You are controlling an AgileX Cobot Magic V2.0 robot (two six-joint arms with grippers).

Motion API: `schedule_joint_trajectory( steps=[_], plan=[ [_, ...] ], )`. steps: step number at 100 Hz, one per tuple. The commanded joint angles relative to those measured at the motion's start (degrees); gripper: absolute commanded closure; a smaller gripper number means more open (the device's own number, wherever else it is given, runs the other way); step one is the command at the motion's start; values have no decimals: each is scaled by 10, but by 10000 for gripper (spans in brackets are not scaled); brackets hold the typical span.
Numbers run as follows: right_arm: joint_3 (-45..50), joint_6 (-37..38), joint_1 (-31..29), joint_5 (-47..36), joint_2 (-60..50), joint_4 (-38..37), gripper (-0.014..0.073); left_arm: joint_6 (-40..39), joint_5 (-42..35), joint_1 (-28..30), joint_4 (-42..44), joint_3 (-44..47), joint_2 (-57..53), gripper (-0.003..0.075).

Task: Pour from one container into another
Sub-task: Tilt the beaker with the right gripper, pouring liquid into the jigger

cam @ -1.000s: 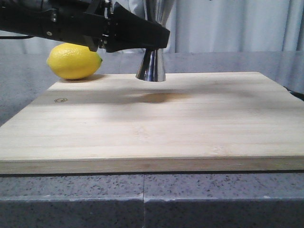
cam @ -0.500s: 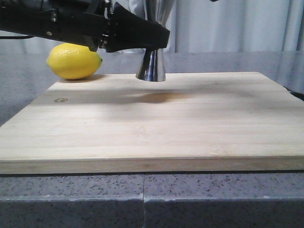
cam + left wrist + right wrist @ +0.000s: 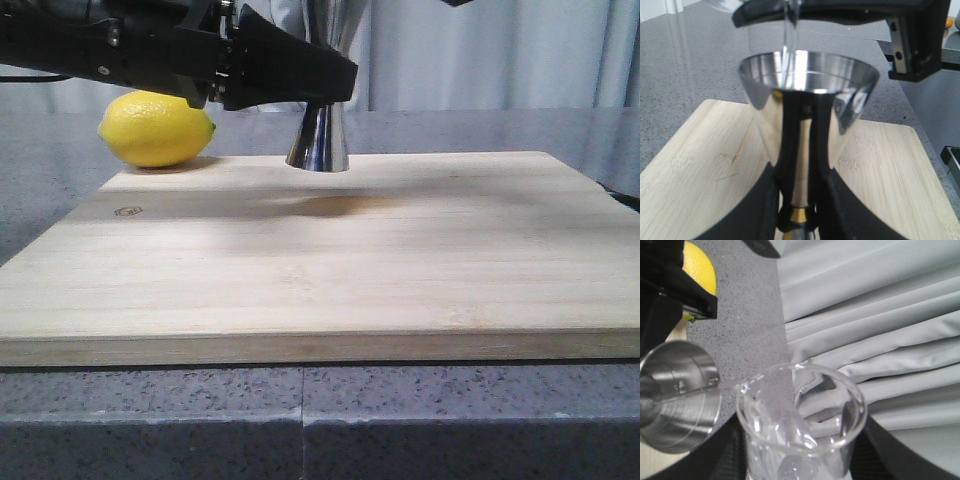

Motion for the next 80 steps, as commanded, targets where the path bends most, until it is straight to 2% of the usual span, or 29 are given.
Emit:
schedule_joint_trajectory(
  steps=[1, 80],
  plan=[
    [-21, -3, -1, -10, -23, -7, 389, -5, 53, -2, -43, -16, -32, 739],
    [-21, -3, -1, -9, -23, -45, 389, -5, 53, -2, -43, -16, -32, 739]
  ],
)
